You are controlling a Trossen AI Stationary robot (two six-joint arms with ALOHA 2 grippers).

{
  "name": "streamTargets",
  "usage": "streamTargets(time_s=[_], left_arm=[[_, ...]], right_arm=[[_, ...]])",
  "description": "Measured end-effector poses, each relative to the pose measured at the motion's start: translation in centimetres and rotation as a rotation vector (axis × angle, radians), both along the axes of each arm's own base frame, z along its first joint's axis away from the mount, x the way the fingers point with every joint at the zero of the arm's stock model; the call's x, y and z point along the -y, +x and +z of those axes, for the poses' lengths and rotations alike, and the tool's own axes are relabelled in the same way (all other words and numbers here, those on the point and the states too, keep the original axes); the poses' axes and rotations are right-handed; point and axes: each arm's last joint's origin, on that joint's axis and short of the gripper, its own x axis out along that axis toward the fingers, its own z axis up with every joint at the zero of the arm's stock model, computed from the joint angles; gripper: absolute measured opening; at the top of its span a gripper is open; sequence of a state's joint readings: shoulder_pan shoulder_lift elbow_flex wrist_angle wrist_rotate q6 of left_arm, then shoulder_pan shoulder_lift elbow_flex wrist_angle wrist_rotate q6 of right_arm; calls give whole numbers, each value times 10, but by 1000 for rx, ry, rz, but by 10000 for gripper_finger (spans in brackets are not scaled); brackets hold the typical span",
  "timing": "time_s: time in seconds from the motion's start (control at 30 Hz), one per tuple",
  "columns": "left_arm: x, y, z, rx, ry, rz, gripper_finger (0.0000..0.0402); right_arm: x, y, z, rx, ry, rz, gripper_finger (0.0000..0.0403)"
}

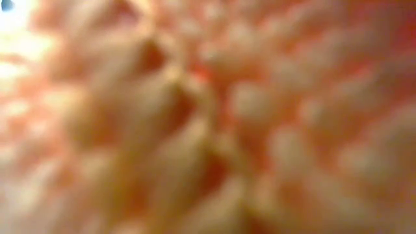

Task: Sort microfiber towel by color & place in baskets
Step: Put the green towel into the left transparent bin, then put the yellow towel into the right transparent bin

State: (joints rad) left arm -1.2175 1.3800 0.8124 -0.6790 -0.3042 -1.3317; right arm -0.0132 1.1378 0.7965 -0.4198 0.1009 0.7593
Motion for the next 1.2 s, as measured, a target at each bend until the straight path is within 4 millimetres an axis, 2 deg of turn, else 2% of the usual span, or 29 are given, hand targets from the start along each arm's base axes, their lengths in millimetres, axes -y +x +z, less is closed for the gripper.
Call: streamTargets(time_s=[0.3, 0.47, 0.6, 0.7, 0.87, 1.03, 1.2], left_arm=[[-37, -12, 52, 104, -163, 36, 179], [-57, -15, 75, 293, -211, 64, 177], [-74, -12, 101, 488, -154, 58, 166], [-90, -5, 122, 593, -23, 64, 153], [-117, 20, 133, 604, 232, 79, 101], [-145, 54, 134, 559, 307, 136, 15], [-169, 105, 127, 538, 290, 156, 6]], right_arm=[[0, 0, 0, 0, 0, 0, 11], [0, 0, 0, 0, -1, 0, 11], [0, 0, 0, 0, -1, 0, 11], [0, 0, 0, 0, -1, -1, 11], [0, 0, 0, 0, -2, -1, 11], [0, 0, 0, 0, -2, -1, 11], [0, 0, 0, -1, -6, -5, 11]])
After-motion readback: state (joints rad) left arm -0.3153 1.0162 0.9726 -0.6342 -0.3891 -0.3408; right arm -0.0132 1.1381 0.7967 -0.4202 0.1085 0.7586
